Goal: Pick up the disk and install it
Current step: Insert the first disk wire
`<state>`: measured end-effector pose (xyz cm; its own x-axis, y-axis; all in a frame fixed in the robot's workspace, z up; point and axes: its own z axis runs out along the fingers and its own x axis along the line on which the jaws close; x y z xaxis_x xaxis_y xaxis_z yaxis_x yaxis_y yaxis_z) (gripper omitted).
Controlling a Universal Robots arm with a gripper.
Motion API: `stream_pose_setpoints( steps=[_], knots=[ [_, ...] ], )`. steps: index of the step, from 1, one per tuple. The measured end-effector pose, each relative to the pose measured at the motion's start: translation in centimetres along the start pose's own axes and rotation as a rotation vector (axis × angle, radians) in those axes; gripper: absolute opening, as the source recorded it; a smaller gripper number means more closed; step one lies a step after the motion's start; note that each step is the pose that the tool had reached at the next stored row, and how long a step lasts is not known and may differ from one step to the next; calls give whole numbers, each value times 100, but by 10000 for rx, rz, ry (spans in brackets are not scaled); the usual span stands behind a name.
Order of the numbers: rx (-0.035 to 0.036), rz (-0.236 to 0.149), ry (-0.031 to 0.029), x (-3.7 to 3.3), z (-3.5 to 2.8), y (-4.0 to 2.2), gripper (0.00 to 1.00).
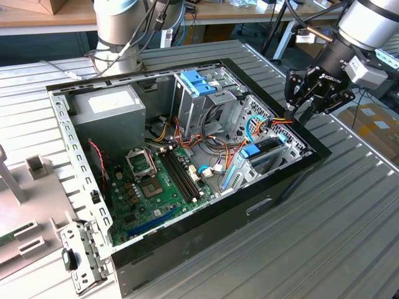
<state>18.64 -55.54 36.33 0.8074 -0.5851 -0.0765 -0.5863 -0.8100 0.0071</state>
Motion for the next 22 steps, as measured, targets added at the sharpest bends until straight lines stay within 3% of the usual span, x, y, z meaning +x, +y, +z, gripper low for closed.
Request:
stream_pose_setpoints(
  steps=[2, 4, 5, 7, 18, 22],
  knots=[
    [-2, 0, 1, 0, 0, 0, 34],
    [-5, 1, 3, 0, 0, 0, 34],
    [-8, 1, 6, 0, -2, 0, 22],
    [-9, 1, 6, 0, -1, 0, 18],
    [-14, 1, 10, -7, -13, -8, 18],
    [53, -5, -39, -16, -13, -10, 18]
  ],
)
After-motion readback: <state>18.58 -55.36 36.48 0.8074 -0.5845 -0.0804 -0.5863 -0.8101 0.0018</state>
